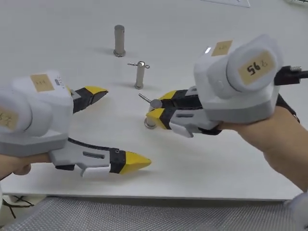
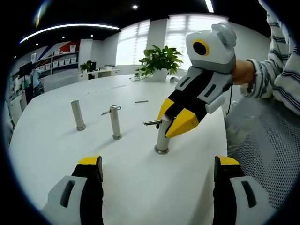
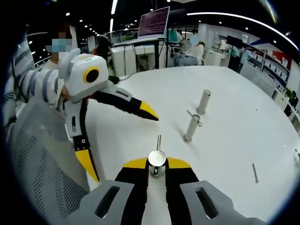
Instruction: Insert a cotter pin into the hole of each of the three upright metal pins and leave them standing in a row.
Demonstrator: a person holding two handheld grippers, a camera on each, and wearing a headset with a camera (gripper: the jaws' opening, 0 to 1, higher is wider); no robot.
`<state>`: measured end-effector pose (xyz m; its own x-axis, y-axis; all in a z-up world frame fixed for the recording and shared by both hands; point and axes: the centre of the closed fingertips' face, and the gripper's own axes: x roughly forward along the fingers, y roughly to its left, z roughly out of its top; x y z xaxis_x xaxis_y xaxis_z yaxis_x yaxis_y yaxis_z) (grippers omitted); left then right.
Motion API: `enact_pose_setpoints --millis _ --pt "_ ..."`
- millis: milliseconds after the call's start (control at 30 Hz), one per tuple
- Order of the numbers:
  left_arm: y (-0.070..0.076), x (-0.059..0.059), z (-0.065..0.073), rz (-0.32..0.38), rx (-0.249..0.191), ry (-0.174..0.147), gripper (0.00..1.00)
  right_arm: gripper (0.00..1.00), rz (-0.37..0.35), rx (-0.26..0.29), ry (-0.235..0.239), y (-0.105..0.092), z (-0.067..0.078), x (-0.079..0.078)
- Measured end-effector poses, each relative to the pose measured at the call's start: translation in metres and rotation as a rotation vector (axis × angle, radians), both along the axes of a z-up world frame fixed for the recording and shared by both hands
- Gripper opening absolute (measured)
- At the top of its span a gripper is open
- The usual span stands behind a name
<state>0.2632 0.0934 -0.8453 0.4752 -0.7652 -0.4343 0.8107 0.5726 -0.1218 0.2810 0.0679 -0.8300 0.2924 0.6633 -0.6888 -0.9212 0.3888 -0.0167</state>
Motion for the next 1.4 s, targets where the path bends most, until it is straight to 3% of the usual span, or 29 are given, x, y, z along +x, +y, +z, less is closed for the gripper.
enact_pose_setpoints --millis 200,467,600,767,1067,1333,1400 --pt "0.002 0.001 0.003 0.012 -0.003 -0.006 0.99 0.13 0.071 -0.003 0.025 -0.013 0.001 0.009" --pt "0.006 0.006 0.004 0.042 -0.001 0.006 0.99 0.13 0.168 0.022 0.002 -0.032 0.01 0.033" --pt "0.009 0.01 0.006 0.062 0.007 0.006 0.99 0.13 0.318 -0.012 -0.054 -0.043 0.011 0.042" --pt "0.013 0.015 0.01 0.098 0.001 0.006 0.99 0.13 0.393 0.014 -0.035 -0.051 0.018 0.055" --pt "0.02 0.016 0.007 0.128 0.026 0.024 0.99 0.13 0.537 -0.012 -0.035 -0.051 0.019 0.065" --pt "0.026 0.022 0.013 0.168 0.024 0.023 0.98 0.13 0.569 0.009 -0.028 -0.048 0.021 0.079" --pt "0.027 0.022 0.011 0.173 0.036 0.036 0.98 0.13 0.587 0.005 -0.033 -0.05 0.02 0.081"
